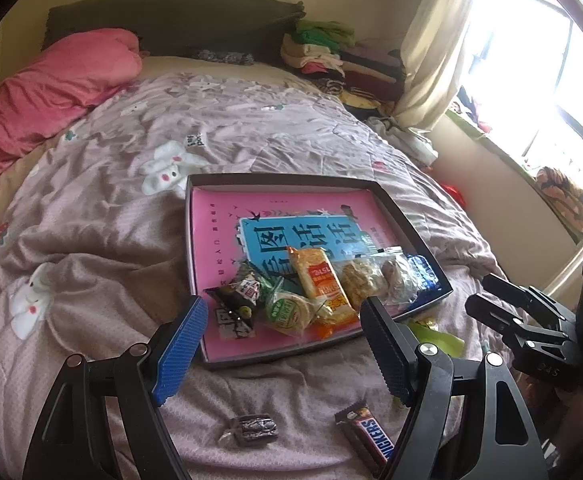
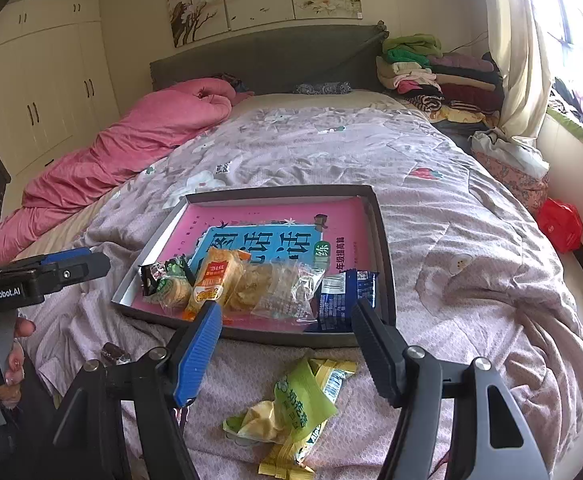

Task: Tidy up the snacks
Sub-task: 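Move the left tool to the brown wrapped candy while the right tool approaches the green packet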

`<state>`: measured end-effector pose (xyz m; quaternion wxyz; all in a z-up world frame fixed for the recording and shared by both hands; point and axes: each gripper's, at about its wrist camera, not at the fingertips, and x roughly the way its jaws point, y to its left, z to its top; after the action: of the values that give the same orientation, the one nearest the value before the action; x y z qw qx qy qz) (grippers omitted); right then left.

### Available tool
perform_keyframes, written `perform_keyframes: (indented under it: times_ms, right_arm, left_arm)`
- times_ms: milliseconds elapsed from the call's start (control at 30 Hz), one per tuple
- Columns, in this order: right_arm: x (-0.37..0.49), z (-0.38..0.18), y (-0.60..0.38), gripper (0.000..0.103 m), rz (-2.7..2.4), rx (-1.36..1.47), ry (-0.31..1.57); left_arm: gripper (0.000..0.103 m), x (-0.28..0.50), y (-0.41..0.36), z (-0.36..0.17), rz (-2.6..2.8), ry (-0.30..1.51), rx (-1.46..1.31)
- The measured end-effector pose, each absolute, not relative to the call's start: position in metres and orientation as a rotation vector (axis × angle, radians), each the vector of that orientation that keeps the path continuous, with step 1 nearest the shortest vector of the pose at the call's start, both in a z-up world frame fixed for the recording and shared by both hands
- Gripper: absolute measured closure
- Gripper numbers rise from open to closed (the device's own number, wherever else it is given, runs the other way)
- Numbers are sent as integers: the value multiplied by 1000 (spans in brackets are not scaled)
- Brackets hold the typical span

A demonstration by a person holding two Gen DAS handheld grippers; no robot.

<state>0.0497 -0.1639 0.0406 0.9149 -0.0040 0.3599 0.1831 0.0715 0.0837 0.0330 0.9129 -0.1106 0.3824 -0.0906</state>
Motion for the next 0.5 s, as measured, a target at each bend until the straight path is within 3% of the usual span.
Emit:
perform_keyframes:
  times_ms: [500]
  right_arm:
    - [37,34,-167,36,385,-32,762]
  left_arm:
    - [23,58,74,22,-205,845,-218]
